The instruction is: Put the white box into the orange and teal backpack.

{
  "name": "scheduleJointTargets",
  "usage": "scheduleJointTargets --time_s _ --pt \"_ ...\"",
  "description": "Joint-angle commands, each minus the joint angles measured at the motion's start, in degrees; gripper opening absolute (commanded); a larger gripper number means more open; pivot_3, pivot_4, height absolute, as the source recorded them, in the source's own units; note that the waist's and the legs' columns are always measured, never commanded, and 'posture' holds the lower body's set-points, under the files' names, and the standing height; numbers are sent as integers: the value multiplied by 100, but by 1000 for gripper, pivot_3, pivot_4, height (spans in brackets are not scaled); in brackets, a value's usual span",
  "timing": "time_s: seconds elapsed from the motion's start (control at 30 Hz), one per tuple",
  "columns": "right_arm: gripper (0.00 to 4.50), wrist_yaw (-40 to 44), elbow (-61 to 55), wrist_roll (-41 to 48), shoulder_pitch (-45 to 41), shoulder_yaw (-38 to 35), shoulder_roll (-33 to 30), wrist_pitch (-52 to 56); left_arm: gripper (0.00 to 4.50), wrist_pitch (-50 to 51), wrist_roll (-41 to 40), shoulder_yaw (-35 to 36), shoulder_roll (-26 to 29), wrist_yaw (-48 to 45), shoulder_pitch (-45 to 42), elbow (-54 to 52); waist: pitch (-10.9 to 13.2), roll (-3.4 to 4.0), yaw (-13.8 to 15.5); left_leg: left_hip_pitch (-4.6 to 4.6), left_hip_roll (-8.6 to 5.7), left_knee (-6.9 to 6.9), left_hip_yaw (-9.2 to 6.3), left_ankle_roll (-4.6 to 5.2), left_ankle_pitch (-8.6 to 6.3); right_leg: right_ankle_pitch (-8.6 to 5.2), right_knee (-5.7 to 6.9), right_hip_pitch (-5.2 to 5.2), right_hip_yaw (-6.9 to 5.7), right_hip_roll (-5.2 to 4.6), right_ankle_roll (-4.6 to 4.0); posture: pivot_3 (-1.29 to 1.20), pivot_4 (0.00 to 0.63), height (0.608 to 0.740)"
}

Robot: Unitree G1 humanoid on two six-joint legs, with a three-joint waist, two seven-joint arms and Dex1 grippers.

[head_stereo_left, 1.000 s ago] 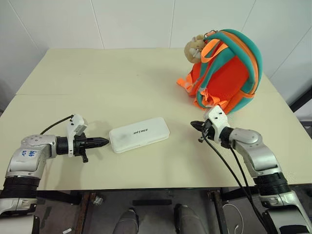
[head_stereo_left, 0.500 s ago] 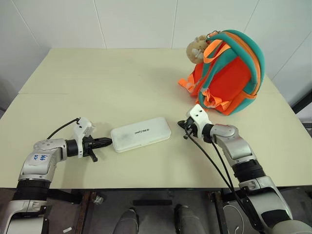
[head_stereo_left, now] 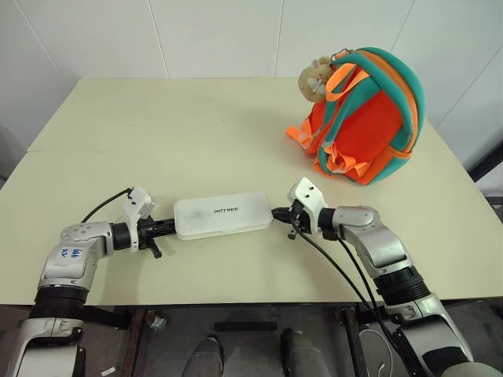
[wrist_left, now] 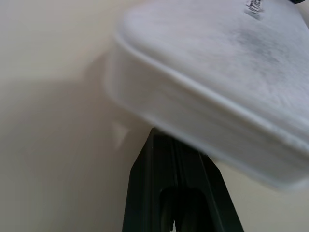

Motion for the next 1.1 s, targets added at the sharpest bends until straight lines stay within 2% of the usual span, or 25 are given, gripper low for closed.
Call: scheduleJointTargets --time_s 0.03,0.37,0.7,0.93,1.1 --pt "0 272 -466 177 13 -8 -183 158 28 -44 -50 -17 11 -127 -157 -172 0 0 -5 0 0 0 0 0 0 0 -1 0 0 0 0 0 150 740" --pt "0 428 -641 177 -55 -77 -564 270 28 106 40 -36 249 -201 -199 -148 0 0 -10 0 0 0 0 -1 -1 0 -3 0 -1 0 0 0 150 740" --pt "0 288 -332 35 -109 3 -484 55 28 367 -77 411 724 -5 177 -347 0 -1 -2 -1 0 -1 0 -1 -2 -1 -7 0 -1 -1 -1 0 150 740" --pt "0 199 -1 -91 -267 61 -320 -156 28 338 -344 957 612 167 306 -406 0 0 -13 -1 0 -1 0 -2 -2 -1 -7 0 -1 -1 -2 0 150 740" --pt "0 194 90 -128 -293 97 -267 -222 28 320 -487 1039 417 227 425 -419 0 0 -5 -1 0 -2 0 -2 -2 -1 -6 0 -2 -1 -1 0 150 740"
